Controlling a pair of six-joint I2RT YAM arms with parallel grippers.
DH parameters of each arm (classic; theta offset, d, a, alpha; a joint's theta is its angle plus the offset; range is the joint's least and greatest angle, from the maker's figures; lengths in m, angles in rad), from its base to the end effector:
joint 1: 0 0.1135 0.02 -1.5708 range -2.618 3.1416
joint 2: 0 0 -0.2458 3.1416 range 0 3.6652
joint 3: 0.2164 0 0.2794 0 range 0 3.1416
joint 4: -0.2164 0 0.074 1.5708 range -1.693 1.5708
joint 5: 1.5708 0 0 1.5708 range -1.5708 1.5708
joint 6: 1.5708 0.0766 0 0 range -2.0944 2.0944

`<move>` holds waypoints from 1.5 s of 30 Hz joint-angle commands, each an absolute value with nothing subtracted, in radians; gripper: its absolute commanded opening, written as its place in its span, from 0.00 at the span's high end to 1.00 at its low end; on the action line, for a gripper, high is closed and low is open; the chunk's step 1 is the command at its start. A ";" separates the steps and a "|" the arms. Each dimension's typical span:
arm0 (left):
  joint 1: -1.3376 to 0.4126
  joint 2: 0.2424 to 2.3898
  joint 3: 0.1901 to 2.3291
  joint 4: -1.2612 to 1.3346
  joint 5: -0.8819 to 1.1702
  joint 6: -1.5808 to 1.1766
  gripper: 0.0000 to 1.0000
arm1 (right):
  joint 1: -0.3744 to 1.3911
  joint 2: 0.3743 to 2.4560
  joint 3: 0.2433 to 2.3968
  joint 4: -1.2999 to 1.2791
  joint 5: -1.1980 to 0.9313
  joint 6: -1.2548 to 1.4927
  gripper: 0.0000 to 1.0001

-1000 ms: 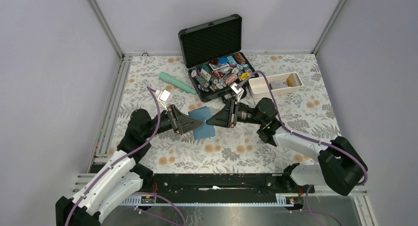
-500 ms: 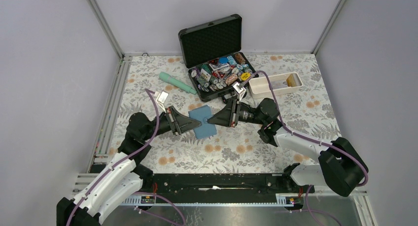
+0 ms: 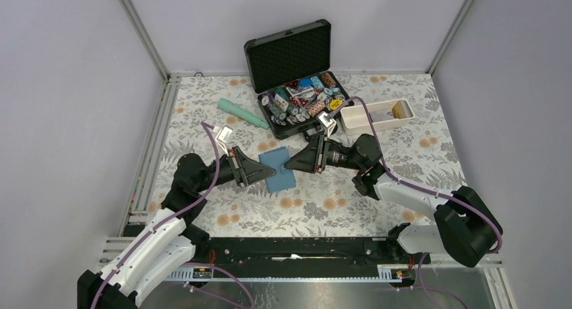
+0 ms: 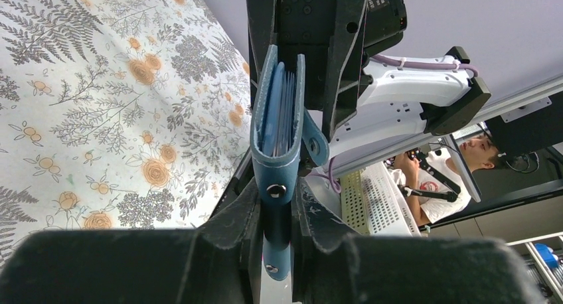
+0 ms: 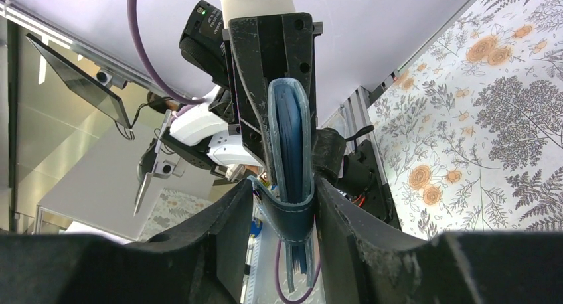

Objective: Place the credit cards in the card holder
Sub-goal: Close the card holder at the center of the board.

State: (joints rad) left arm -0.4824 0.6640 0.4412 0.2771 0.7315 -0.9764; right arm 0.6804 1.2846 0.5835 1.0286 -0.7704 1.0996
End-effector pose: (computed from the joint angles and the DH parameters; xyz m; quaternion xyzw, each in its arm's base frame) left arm 0.1859 -0.1551 0.2703 0.0948 0.6862 -0.6352 0.3416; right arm 0.2151 0.2427 0.2606 -0.1865 0.5914 0.7231 0.3041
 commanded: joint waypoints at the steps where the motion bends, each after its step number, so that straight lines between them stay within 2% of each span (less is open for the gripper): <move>1: -0.481 0.661 0.480 0.279 0.754 -0.948 1.00 | 0.674 1.297 0.616 1.104 -0.779 1.117 0.55; 11: -0.482 0.669 0.483 0.279 0.733 -0.959 1.00 | 0.676 1.318 0.618 1.073 -0.813 1.107 0.62; 29: -0.481 0.670 0.483 0.259 0.698 -0.965 1.00 | 0.683 1.335 0.629 0.990 -0.847 1.074 0.64; 45: -0.482 0.677 0.477 0.256 0.681 -0.975 1.00 | 0.684 1.313 0.619 0.957 -0.850 1.041 0.58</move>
